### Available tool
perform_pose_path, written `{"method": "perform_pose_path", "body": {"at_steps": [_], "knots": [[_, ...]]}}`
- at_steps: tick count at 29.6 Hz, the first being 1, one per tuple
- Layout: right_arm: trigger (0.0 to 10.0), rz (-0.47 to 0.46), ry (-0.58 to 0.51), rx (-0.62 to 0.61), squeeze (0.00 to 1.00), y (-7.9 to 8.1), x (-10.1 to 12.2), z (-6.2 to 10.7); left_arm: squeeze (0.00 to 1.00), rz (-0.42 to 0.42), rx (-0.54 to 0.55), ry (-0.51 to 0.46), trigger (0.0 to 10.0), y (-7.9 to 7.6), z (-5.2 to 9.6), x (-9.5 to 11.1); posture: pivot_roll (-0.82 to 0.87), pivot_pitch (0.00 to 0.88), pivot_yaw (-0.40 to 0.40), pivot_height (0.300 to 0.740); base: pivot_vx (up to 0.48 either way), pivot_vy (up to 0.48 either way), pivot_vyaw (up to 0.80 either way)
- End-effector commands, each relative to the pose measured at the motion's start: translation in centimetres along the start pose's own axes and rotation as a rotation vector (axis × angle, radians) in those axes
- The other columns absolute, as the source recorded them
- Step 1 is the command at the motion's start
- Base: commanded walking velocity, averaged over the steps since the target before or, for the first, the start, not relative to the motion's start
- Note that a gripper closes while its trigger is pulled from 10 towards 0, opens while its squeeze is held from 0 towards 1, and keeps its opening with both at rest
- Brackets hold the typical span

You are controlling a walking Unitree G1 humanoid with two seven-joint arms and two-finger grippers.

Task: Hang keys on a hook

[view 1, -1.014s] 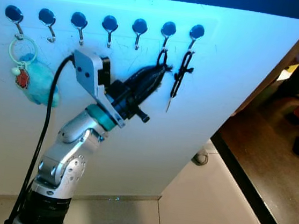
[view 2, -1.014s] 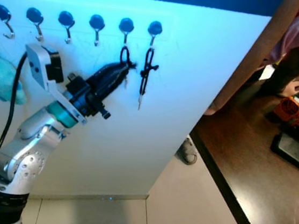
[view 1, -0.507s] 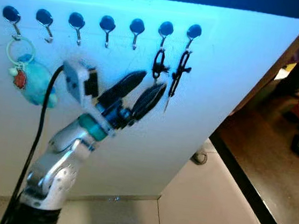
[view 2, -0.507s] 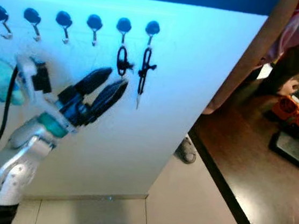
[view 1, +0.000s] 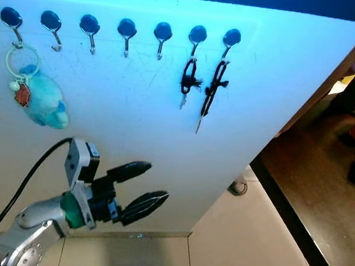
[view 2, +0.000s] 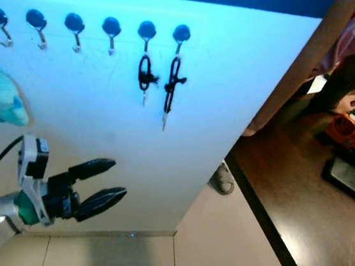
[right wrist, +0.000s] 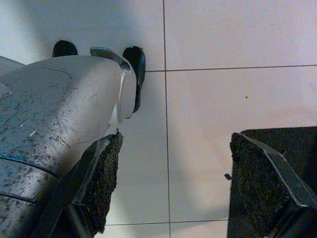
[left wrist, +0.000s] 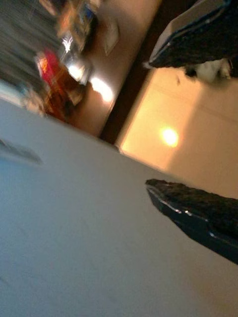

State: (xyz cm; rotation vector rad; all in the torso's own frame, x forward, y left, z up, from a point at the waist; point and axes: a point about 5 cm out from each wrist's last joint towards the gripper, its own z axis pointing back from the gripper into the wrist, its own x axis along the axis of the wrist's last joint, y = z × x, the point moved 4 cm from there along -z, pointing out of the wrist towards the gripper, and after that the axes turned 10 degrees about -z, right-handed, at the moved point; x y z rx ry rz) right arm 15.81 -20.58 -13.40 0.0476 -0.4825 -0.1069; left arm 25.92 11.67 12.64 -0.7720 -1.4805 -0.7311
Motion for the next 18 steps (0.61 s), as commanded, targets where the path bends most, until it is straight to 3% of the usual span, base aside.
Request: {"method": "perform_pose_path", "body": {"at_steps": [1, 3, 7, 18], "knots": [[10.0, -0.007, 0.062, 0.056, 0.0, 1.8, -1.9, 0.0, 0.0, 0.013, 0.049, 0.105, 10.0, 0.4, 0.9, -2.9, 0.07, 0.078, 0.052, 0.74, 0.0, 0.0, 0.0], [10.0, -0.007, 0.062, 0.056, 0.0, 1.8, -1.9, 0.0, 0.0, 0.013, 0.049, 0.105, 10.0, 0.4, 0.9, -2.9, 0.07, 0.078, 0.052, 0.74, 0.0, 0.0, 0.0], [10.0, -0.006, 0.061, 0.051, 0.0, 1.6, -1.9, 0.0, 0.0, 0.069, 0.089, 0.142, 10.0, 0.5, 1.1, -4.9, 0.06, 0.079, 0.048, 0.74, 0.0, 0.0, 0.0], [10.0, -0.002, 0.063, 0.036, 0.0, 1.0, -1.9, 0.1, 0.0, 0.069, 0.073, 0.106, 10.0, -0.4, -1.2, -5.2, 0.04, 0.072, 0.04, 0.74, -0.302, 0.0, 0.0]]}}
